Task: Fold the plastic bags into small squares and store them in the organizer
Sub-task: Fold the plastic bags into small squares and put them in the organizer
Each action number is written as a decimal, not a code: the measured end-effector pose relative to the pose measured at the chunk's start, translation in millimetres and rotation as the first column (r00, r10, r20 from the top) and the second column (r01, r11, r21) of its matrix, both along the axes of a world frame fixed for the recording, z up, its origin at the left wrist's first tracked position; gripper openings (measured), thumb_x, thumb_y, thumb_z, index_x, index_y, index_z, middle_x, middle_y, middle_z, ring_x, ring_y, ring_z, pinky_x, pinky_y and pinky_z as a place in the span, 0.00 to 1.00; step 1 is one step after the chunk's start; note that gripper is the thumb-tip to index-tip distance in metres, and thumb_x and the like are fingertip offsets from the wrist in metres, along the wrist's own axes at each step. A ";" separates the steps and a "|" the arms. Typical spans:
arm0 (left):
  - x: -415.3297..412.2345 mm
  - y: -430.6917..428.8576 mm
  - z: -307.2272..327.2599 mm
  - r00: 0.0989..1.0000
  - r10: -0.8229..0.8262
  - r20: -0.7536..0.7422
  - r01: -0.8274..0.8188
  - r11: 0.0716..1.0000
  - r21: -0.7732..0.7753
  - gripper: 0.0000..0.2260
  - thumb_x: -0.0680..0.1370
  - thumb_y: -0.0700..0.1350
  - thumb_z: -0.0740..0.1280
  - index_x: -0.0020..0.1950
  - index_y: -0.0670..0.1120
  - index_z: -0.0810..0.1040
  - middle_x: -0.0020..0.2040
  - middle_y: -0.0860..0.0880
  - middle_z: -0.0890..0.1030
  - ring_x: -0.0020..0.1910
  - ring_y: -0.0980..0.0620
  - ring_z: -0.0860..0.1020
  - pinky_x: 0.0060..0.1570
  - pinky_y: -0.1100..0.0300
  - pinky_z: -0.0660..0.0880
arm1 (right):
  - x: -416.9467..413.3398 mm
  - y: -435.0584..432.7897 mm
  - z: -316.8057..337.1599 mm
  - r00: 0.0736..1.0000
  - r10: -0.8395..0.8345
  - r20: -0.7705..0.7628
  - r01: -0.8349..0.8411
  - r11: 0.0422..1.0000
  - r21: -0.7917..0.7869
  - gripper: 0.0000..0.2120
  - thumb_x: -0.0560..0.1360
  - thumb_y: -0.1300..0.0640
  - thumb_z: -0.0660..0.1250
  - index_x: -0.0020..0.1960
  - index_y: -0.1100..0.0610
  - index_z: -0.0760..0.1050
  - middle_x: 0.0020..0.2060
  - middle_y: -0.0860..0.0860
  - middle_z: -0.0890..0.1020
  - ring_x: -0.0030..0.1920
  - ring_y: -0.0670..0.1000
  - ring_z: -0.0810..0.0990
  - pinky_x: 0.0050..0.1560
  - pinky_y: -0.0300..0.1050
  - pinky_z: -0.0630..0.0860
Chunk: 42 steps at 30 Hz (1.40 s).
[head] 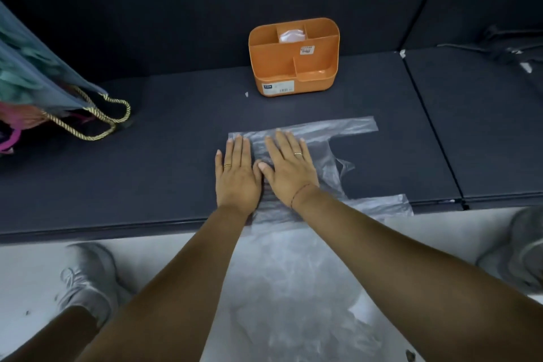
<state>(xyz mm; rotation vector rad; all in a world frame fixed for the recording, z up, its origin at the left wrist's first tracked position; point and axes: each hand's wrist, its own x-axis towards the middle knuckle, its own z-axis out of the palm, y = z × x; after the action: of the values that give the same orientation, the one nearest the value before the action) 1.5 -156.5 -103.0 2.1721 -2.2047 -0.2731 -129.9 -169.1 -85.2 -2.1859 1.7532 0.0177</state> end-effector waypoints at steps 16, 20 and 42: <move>-0.3 20.5 1.6 0.997 -0.069 -0.016 0.068 0.994 -0.088 0.31 0.82 0.59 0.41 0.80 0.41 0.49 0.81 0.43 0.49 0.80 0.46 0.46 0.76 0.51 0.36 | -135.0 9.0 -6.5 0.932 -0.346 -0.111 0.337 0.937 -0.091 0.33 0.81 0.40 0.43 0.79 0.56 0.42 0.78 0.56 0.42 0.78 0.55 0.40 0.77 0.53 0.38; -27.5 72.9 -10.5 0.975 -0.219 -0.032 0.215 0.972 -0.092 0.28 0.85 0.54 0.42 0.77 0.38 0.62 0.77 0.42 0.62 0.77 0.44 0.60 0.75 0.48 0.49 | -63.4 54.8 -3.7 0.994 -0.112 0.018 0.113 0.990 -0.085 0.29 0.82 0.44 0.41 0.79 0.56 0.41 0.78 0.54 0.42 0.78 0.54 0.39 0.75 0.50 0.34; 10.3 100.4 16.0 0.926 -0.350 -0.143 0.267 0.873 -0.408 0.07 0.76 0.42 0.68 0.47 0.43 0.86 0.47 0.48 0.86 0.52 0.46 0.84 0.56 0.50 0.78 | -84.5 108.8 -13.0 0.988 0.062 0.138 -0.004 0.922 -0.386 0.21 0.61 0.64 0.79 0.52 0.61 0.79 0.54 0.58 0.80 0.49 0.60 0.81 0.55 0.53 0.76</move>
<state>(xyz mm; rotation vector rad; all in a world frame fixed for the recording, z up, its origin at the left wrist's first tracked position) 11.7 -56.1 -87.0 1.5146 -2.2462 -0.0665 -214.3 -60.3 -98.2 -2.4084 1.7518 -0.5118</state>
